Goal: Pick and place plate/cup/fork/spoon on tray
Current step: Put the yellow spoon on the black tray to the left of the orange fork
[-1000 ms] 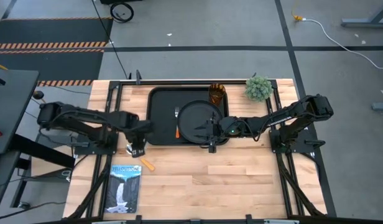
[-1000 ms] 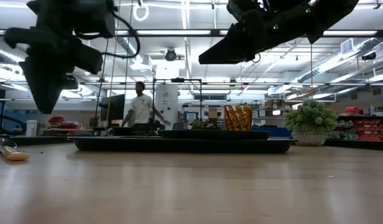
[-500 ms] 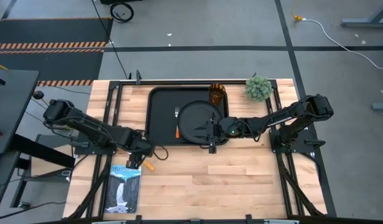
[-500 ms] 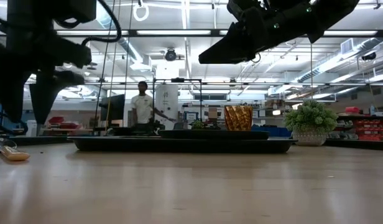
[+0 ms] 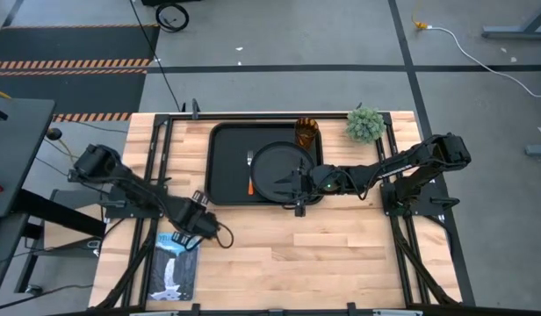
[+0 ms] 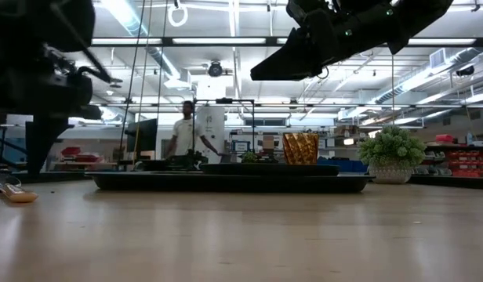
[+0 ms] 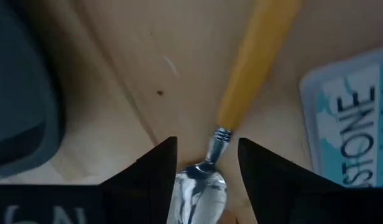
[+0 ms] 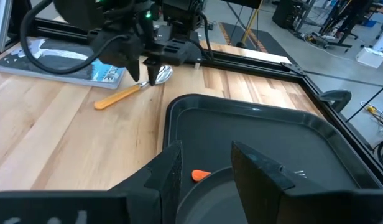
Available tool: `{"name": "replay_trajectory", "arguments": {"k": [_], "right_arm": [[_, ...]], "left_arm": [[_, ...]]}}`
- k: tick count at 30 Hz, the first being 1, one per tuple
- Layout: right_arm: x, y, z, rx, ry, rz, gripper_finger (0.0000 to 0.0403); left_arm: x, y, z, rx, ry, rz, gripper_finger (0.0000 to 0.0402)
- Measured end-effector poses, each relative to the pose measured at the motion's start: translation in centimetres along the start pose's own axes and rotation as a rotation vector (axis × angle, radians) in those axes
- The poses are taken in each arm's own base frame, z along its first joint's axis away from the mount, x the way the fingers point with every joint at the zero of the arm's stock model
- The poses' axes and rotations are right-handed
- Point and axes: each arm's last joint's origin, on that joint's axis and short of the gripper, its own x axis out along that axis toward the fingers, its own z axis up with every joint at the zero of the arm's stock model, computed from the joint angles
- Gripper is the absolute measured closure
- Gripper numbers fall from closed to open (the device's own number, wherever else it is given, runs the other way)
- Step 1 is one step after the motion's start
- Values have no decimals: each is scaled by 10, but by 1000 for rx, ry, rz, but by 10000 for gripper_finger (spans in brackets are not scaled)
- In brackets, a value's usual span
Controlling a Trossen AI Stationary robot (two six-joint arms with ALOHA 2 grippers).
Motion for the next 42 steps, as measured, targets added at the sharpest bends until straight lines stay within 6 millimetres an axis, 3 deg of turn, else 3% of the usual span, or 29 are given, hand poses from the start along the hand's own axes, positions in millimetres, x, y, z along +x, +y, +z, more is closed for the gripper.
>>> {"name": "replay_trajectory", "arguments": {"k": [14,32,38,42], "right_arm": [[0,0,2,4,-19,-3,258],[0,0,2,4,-26,24,258],[0,0,2,4,-26,24,258],[0,0,2,4,-26,23,258]], "left_arm": [[15,-10,5,102,72,-15,238],[17,-4,7,101,69,-94,362],[13,-2,8,154,68,-71,370],[-3,3,14,218,96,21,364]]}}
